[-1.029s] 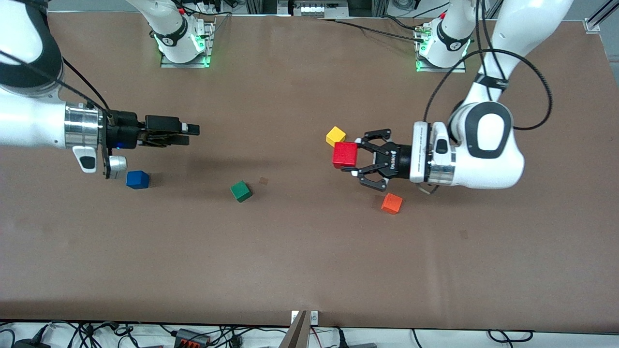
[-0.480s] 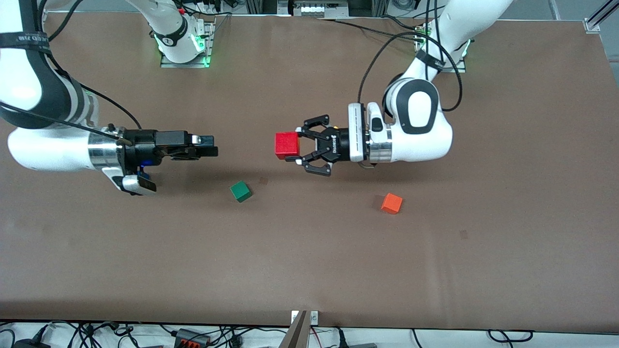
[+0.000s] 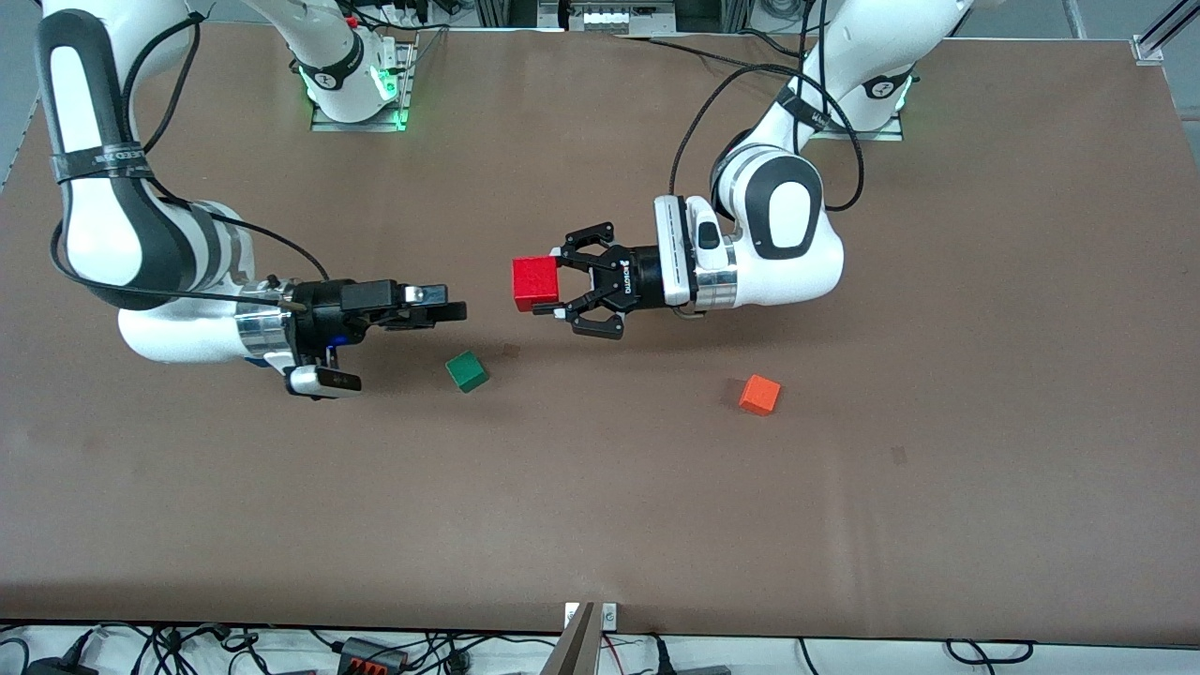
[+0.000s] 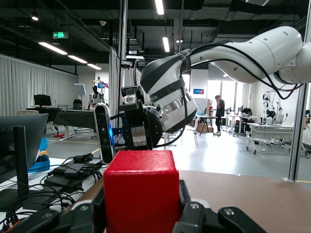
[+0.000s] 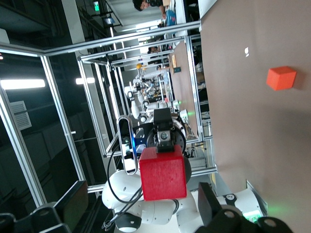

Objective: Pass red block to right arm, stack on blue
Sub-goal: 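Carry the red cube toward center while the right gripper approaches, then grasp the red cube with the right gripper from the left gripper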

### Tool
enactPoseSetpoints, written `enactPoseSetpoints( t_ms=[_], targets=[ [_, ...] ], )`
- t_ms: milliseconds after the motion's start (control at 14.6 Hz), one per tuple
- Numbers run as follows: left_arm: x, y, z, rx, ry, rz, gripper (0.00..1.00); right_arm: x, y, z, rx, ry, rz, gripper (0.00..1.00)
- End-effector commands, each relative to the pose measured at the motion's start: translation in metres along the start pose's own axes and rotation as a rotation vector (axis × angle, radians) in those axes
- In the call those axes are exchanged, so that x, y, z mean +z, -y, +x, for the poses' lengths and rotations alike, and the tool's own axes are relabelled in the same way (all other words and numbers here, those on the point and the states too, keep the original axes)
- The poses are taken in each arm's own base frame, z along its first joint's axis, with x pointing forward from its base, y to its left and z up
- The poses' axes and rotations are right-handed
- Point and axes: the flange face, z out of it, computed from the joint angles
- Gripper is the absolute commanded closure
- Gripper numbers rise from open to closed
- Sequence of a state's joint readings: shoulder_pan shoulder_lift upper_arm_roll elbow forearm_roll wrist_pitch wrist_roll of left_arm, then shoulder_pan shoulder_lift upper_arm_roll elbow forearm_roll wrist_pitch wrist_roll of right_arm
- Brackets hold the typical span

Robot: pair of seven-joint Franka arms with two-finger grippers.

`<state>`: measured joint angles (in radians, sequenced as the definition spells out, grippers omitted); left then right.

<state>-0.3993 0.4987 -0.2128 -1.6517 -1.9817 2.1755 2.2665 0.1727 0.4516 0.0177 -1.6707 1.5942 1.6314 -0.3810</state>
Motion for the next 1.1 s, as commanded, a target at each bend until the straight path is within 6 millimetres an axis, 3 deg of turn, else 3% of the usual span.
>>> enactPoseSetpoints(
  t_ms=[0,275,1029],
  targets=[
    [0.01,0.0,-0.004,0.033,0.002,0.044,0.99,0.029,0.001,0.003,-0.024,0.033,0.001,0.0],
    [0.009,0.001,-0.005,0.03,-0.001,0.05,0.99,0.03,-0.006,0.007,-0.026,0.043,-0.024,0.0],
    [0.01,0.003,0.001,0.037,-0.01,0.052,0.99,0.064,-0.012,0.002,-0.038,0.054,-0.082,0.0]
  ],
)
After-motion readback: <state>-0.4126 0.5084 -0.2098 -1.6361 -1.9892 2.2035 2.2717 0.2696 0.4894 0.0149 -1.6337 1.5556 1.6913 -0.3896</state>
